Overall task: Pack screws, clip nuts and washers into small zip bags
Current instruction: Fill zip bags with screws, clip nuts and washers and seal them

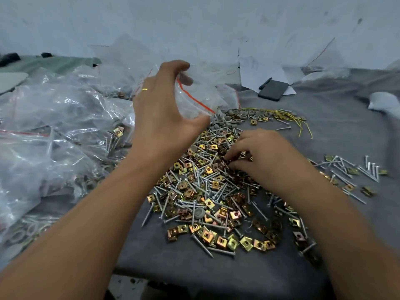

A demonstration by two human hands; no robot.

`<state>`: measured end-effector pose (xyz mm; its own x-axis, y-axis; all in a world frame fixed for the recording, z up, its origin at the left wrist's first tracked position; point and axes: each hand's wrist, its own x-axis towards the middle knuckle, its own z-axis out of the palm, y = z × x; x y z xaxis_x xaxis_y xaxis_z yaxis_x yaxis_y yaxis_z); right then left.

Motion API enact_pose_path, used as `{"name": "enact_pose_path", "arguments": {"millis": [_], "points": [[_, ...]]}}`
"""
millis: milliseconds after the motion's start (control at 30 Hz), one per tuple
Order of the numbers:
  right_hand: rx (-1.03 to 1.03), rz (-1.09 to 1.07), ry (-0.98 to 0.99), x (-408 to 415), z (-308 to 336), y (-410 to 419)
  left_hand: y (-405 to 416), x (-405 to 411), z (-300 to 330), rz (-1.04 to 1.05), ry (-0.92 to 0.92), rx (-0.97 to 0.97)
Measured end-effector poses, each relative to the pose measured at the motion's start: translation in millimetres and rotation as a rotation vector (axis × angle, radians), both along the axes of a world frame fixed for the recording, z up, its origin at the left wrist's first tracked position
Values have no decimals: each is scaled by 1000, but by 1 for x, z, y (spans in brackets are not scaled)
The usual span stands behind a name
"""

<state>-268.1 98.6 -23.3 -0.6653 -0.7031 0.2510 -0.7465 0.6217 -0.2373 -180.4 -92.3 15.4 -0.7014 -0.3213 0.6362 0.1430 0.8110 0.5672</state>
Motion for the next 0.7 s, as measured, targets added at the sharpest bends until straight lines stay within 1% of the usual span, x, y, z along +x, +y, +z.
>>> {"name": "enact_pose_path", "arguments": {"millis": [133, 267, 333, 400, 500, 567, 633, 700], "points": [[-82, -61, 54, 4, -6, -6, 2, 1, -1, -18, 19, 34], [-93, -67, -10, 2, -13, -10, 3, 2, -1, -41, 54, 84], [-263, -86, -127, 0, -12, -7, 2, 3, 0, -56, 68, 93], [-540, -95, -309, -3, -10, 0, 2, 3, 0, -81, 59, 95], [-1033, 6, -668, 1, 0, 9, 5, 1, 0, -137, 17, 76], [-1266, 97, -853, 4, 10, 11, 9, 0, 0, -174, -6, 23], [-1358, 138, -881, 7, 17, 10, 16, 0, 0, -214, -20, -52], [-1371, 152, -827, 10, 23, 9, 24, 0, -2, -245, -13, -133]]}}
